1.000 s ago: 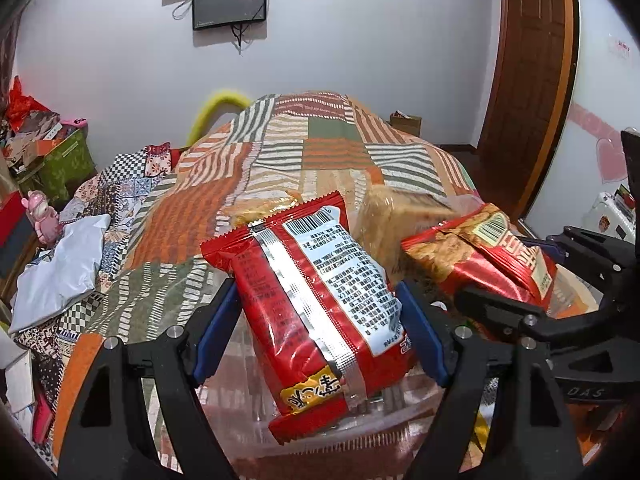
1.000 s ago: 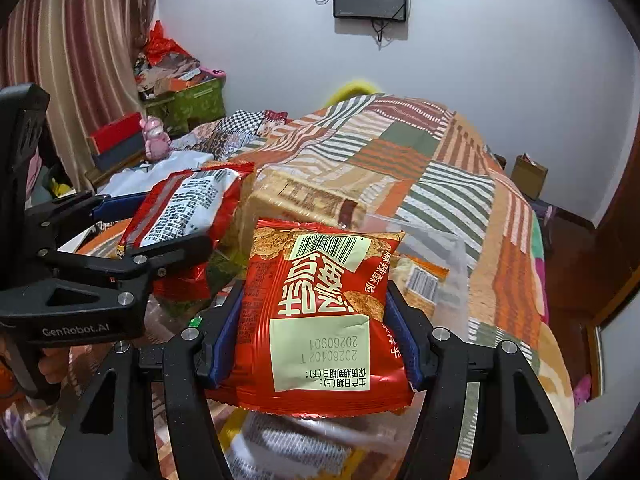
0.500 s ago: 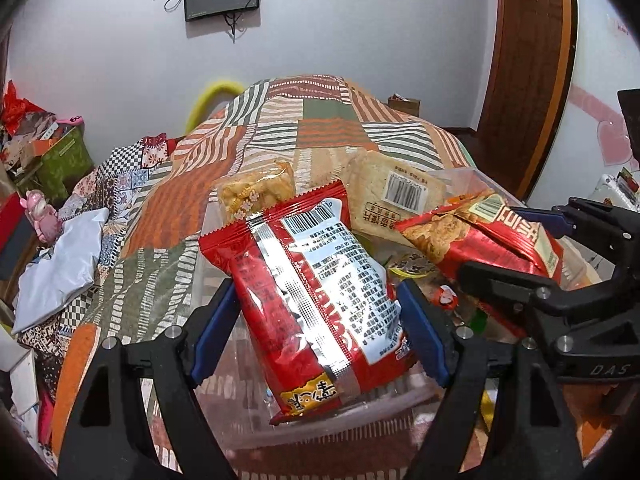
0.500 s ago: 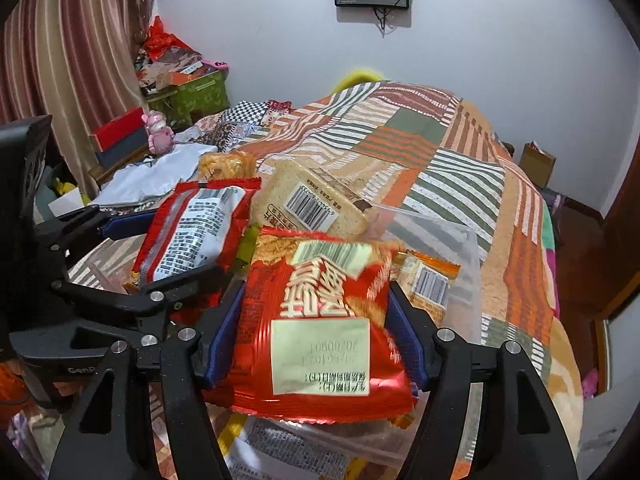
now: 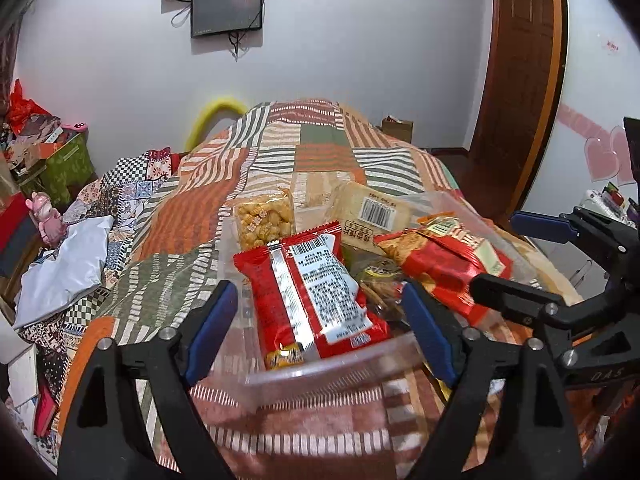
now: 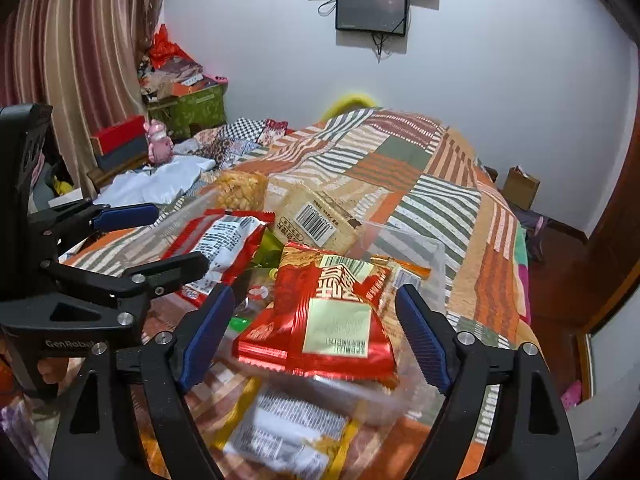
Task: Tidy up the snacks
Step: 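Carry both red bags into the clear box and open both tools, then grasp the orange fried-ball bag with left tool while right tool grasps white-yellow bag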
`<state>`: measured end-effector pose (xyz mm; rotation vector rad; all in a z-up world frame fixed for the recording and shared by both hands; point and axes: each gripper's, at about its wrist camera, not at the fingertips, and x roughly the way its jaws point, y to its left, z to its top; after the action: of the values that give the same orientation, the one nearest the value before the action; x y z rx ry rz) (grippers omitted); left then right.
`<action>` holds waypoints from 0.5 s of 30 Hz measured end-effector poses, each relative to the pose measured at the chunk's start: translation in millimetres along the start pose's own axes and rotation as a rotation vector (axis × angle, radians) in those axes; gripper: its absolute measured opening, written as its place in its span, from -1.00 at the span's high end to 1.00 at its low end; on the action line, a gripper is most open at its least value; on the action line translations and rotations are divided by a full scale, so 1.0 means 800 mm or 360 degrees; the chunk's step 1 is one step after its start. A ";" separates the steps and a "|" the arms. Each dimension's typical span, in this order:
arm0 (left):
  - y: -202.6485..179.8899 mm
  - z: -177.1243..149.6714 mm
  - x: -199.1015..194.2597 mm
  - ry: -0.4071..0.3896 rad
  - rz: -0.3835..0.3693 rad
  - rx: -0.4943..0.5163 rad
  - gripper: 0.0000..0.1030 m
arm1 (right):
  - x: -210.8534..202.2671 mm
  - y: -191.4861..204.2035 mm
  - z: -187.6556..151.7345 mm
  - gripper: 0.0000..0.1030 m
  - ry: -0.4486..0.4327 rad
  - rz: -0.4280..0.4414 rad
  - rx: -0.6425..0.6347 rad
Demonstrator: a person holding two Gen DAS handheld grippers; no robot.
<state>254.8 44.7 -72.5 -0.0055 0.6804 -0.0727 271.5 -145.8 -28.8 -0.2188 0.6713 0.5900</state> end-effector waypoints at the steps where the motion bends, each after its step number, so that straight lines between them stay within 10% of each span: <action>1: 0.000 -0.002 -0.005 -0.0005 0.0001 -0.0002 -0.69 | -0.005 -0.001 -0.002 -0.61 -0.0009 0.0004 0.0010; 15: -0.005 -0.054 -0.029 0.0085 -0.0027 -0.0026 -0.77 | -0.004 -0.013 -0.070 -0.67 0.0169 0.0029 0.0190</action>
<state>209.0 43.3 -91.4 -0.0253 0.7347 -0.0838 246.5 -176.8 -70.0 -0.1331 0.8096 0.5565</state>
